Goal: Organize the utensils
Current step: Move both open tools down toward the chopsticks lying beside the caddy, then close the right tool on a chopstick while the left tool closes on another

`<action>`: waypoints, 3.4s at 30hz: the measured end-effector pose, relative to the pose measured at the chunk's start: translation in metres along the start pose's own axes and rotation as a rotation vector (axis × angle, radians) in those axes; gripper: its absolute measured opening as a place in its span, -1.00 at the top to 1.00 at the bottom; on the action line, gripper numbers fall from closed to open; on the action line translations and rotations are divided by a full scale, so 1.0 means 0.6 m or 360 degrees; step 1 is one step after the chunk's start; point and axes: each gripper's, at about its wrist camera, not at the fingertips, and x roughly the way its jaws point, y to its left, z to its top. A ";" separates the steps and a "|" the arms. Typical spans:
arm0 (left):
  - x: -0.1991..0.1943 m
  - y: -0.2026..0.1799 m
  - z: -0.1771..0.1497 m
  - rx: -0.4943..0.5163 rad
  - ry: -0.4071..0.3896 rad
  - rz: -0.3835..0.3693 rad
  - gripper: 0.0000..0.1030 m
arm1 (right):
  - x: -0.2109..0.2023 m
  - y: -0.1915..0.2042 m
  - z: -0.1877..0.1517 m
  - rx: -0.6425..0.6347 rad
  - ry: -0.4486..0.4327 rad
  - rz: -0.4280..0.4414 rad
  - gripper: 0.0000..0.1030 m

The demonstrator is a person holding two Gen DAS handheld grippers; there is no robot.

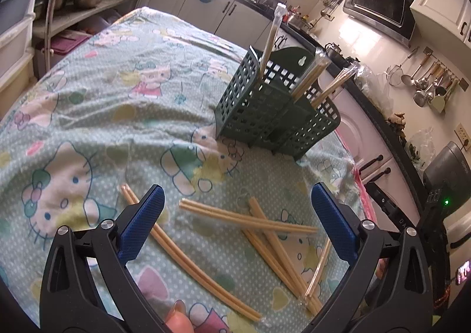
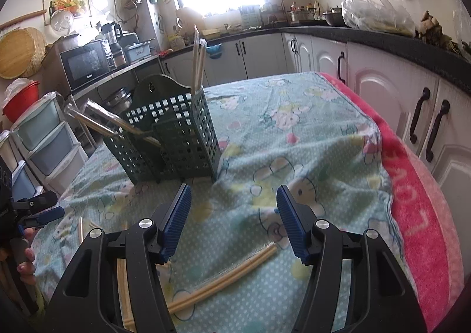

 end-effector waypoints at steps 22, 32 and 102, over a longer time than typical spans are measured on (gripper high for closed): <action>0.040 -0.001 -0.039 -0.0053 0.0195 -0.0047 -0.79 | 0.005 -0.014 -0.061 0.0051 0.0194 0.0034 -0.13; 0.063 0.006 -0.038 -0.0078 0.0233 -0.0039 -0.77 | 0.021 -0.009 -0.078 0.0060 0.0277 0.0072 -0.13; 0.033 -0.045 0.073 -0.0041 -0.0035 -0.0129 0.94 | -0.002 -0.037 0.053 0.0326 0.0066 0.0388 0.89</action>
